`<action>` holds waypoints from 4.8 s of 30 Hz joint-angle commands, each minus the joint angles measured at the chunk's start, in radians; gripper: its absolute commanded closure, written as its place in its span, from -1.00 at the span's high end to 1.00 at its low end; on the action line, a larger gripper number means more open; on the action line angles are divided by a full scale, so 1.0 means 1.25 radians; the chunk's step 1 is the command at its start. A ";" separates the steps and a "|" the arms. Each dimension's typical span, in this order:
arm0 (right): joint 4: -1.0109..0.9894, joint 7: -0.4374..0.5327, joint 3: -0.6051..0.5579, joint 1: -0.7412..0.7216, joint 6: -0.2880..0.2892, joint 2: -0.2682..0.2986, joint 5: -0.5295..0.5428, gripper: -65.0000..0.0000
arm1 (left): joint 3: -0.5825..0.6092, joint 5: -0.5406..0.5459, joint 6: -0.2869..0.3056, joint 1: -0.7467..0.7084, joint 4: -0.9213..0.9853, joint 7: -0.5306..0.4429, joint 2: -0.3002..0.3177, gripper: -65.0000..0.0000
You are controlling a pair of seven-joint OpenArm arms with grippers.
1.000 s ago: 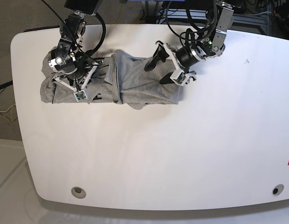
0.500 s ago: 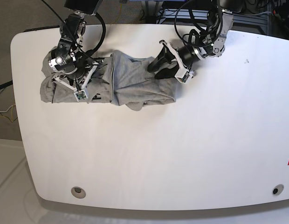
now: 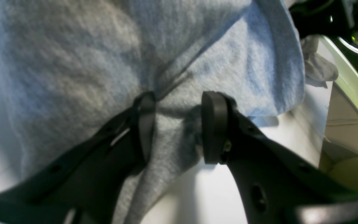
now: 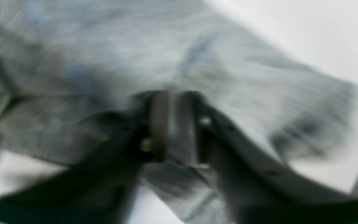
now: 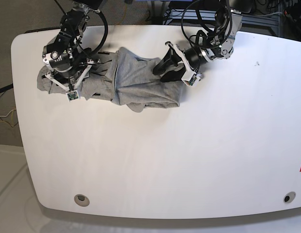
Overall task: Fold the T-shirt properly
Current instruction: 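Release the strip end with the right gripper and move it outward, then grasp the strip end with the right gripper and fold it toward the left gripper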
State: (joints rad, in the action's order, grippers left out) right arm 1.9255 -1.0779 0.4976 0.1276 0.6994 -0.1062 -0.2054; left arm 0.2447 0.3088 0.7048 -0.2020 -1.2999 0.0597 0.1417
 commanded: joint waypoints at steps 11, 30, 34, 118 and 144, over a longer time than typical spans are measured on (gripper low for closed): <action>0.024 0.007 0.055 -0.043 -0.001 0.000 0.005 0.02 | 0.002 -0.016 -0.005 -0.004 0.000 0.036 0.000 -0.30; 0.019 -0.093 0.534 -0.149 -0.001 -0.041 0.225 0.11 | 0.002 -0.016 -0.005 -0.002 0.000 0.036 0.001 -0.30; 0.017 -0.128 0.565 -0.149 -0.001 -0.041 0.264 0.19 | 0.002 -0.017 -0.005 -0.002 0.000 0.036 0.001 -0.30; -0.169 -0.114 0.409 -0.093 -0.001 -0.020 0.552 -1.00 | -0.036 -0.014 -0.005 -0.006 0.000 0.038 0.022 -0.30; 0.023 -0.184 0.199 -0.093 -0.001 -0.041 0.553 -1.00 | -0.037 -0.014 -0.005 -0.007 0.000 0.038 0.022 -0.31</action>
State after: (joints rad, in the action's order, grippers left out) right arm 1.9347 -1.3216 0.7666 0.0208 0.6918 -0.1600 0.4561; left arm 0.2012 0.3164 0.7162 -0.2054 -1.2995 0.0624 0.1612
